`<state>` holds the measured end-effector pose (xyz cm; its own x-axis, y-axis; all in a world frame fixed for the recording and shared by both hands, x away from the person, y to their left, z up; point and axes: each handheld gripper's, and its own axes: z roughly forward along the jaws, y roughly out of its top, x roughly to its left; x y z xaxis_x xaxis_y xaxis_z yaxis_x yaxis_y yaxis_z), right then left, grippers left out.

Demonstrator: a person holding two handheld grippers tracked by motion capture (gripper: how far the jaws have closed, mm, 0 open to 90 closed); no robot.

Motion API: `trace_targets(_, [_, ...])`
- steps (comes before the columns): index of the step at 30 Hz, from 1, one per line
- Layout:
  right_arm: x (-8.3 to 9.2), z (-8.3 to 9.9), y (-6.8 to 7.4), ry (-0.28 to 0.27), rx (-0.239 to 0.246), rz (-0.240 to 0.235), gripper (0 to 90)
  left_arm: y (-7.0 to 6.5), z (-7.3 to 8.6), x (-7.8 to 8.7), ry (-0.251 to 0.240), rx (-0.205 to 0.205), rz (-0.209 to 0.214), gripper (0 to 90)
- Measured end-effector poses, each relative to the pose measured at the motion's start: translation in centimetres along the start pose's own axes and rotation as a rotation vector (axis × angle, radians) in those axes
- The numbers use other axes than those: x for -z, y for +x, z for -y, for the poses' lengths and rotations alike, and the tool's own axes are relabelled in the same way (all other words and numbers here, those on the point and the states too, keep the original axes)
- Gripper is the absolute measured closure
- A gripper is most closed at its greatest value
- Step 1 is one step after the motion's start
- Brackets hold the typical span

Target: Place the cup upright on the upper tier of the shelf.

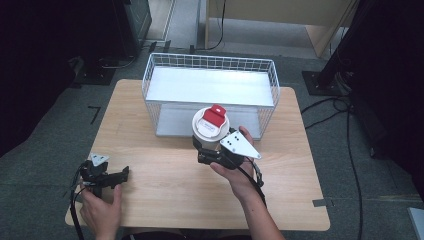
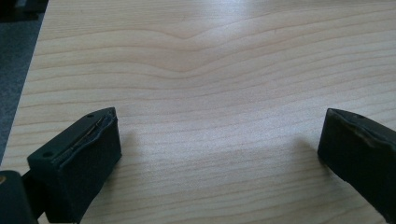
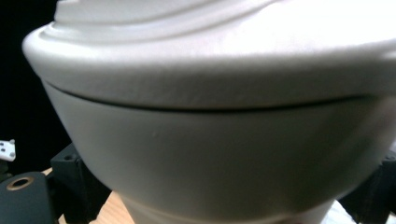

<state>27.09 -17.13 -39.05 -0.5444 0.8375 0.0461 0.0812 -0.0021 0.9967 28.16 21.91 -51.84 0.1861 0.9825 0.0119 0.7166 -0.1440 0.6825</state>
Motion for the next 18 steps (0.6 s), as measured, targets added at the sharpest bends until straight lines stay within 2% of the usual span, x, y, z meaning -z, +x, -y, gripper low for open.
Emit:
trace_targets(3, [-0.2,-0.6,-0.1,-0.008,0.015,0.012,8.4,0.0,0.0,0.0,0.0,0.0,0.0,0.0])
trace_targets(18, [-1.2,-3.5,-1.1,-0.052,0.02,0.051,8.4,0.0,0.0,0.0,0.0,0.0,0.0,0.0])
